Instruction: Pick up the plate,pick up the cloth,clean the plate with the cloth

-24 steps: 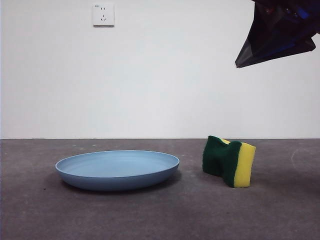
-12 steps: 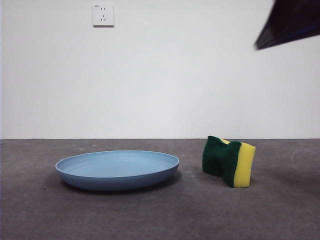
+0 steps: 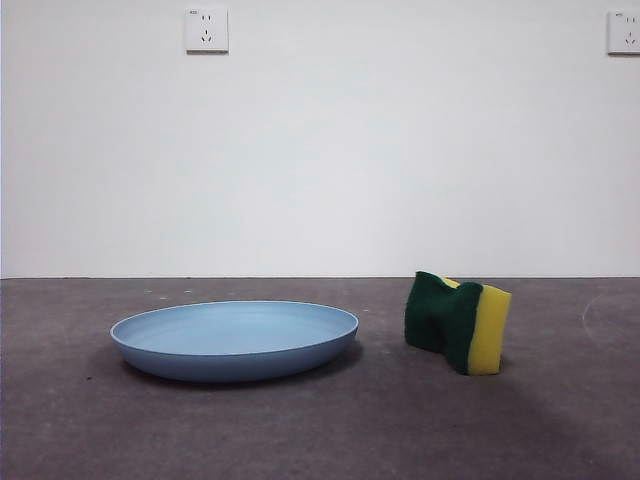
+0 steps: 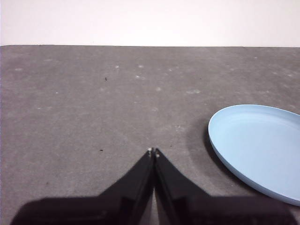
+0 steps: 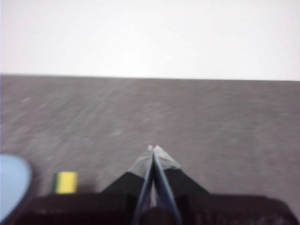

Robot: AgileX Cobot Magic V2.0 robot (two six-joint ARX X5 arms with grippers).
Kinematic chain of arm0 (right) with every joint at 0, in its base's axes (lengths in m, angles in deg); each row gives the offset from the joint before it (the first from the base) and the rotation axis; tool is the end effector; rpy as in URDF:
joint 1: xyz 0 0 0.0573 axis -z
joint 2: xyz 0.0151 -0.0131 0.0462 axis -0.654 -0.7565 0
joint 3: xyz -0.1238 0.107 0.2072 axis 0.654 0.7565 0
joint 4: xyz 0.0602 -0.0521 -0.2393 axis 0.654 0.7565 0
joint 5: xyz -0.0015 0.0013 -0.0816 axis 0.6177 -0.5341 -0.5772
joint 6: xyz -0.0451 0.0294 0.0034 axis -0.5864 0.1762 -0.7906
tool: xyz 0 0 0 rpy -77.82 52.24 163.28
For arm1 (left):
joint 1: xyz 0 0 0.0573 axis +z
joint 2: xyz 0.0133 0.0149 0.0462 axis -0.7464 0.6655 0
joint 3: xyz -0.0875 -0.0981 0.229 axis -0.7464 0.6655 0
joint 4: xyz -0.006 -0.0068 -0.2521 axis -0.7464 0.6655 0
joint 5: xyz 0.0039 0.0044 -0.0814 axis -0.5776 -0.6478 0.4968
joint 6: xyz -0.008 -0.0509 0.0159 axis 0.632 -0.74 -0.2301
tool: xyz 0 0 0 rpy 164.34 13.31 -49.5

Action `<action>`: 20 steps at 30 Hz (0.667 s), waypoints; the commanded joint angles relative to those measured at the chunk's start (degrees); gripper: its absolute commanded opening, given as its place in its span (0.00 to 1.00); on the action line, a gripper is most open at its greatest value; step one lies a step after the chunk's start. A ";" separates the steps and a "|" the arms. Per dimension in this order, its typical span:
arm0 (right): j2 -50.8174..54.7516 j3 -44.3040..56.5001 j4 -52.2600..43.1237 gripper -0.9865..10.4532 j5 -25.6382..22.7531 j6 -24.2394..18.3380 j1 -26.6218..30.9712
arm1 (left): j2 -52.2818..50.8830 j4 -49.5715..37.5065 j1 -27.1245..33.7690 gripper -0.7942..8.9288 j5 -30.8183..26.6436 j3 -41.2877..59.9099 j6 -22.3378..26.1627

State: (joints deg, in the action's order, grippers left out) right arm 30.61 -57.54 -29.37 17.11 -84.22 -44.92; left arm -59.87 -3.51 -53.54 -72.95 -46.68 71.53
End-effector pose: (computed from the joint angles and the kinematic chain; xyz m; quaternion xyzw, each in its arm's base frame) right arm 0.1108 0.0091 0.2573 -0.0142 0.0666 0.0591 0.9959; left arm 0.0950 -0.0096 0.1516 -0.0272 0.0865 -0.0577 0.9942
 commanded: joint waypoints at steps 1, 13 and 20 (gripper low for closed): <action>4.22 4.83 -0.50 0.09 0.46 -0.48 2.14 | -0.15 -0.09 0.15 0.08 -0.09 0.74 0.09; 18.47 20.74 -5.97 0.09 0.48 1.86 2.38 | -0.15 -0.09 0.15 0.08 -0.11 0.74 0.09; 21.05 23.56 -3.65 0.09 0.48 4.70 2.40 | -0.15 -0.09 0.15 0.08 -0.11 0.74 0.09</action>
State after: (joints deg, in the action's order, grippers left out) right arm 51.46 -34.81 -33.24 17.52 -81.01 -42.43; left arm -59.87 -3.51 -53.52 -72.95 -46.68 71.53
